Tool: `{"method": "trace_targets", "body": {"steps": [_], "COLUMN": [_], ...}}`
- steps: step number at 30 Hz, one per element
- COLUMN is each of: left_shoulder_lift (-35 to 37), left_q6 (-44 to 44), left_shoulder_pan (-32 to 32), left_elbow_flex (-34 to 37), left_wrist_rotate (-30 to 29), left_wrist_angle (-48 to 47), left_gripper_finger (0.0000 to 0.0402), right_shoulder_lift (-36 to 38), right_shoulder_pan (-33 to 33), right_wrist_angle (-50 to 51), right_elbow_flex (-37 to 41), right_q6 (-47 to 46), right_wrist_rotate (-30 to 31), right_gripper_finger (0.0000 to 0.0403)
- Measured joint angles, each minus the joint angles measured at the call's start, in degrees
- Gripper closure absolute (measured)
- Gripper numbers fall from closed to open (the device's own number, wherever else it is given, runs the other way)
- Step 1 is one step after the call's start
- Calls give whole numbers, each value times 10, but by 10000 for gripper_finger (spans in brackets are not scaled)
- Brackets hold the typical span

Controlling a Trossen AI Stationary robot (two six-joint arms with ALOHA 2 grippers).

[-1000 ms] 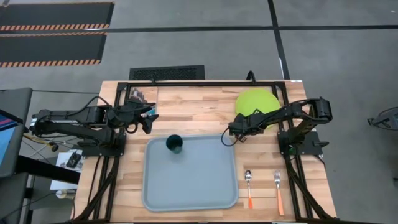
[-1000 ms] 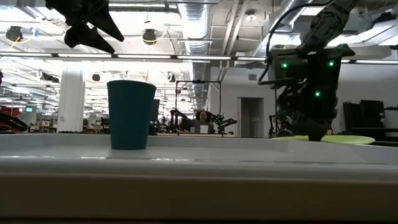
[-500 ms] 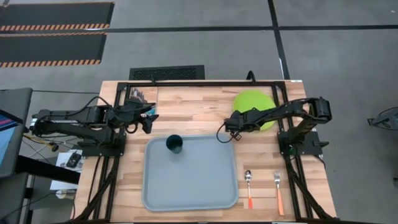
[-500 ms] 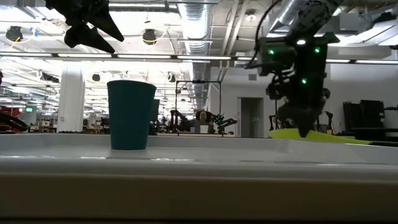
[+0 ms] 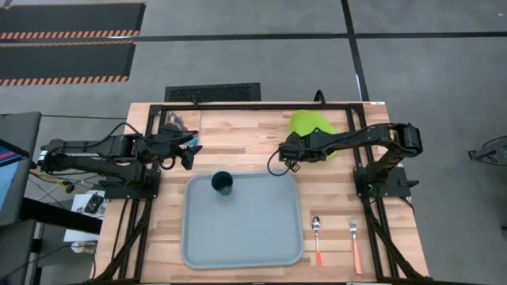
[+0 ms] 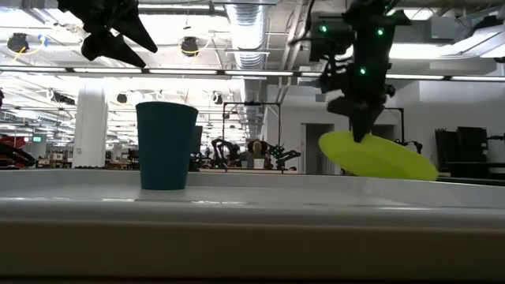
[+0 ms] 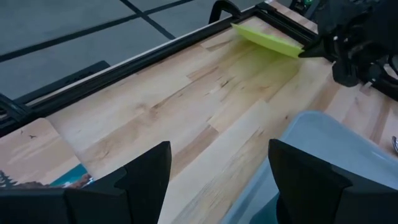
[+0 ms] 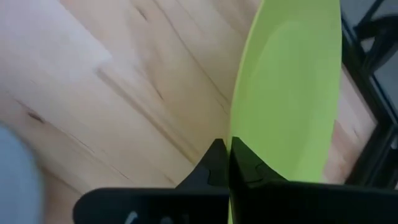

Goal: Pick and place plate/cup/fork/spoon on tray
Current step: Put the light green plate on the gray serving tray

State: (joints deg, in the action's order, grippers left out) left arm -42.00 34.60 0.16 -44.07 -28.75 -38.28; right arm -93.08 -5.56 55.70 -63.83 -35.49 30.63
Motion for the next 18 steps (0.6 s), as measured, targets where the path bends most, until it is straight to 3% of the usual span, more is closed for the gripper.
{"method": "trace_targets", "body": {"steps": [6,18], "left_shoulder_lift": [0,0], "left_q6": [7,15], "left_shoulder_pan": [0,0], "left_elbow_flex": [0,0], "left_wrist_rotate": [0,0], "left_wrist_angle": [0,1], "left_gripper_finger": [145,145], "right_shoulder_lift": [0,0], "right_shoulder_pan": [27,142], "right_wrist_angle": [2,11], "right_elbow_flex": [-36,-145], "right_q6": [17,83], "right_wrist_rotate": [12,72], "right_gripper_finger": [401,401]}}
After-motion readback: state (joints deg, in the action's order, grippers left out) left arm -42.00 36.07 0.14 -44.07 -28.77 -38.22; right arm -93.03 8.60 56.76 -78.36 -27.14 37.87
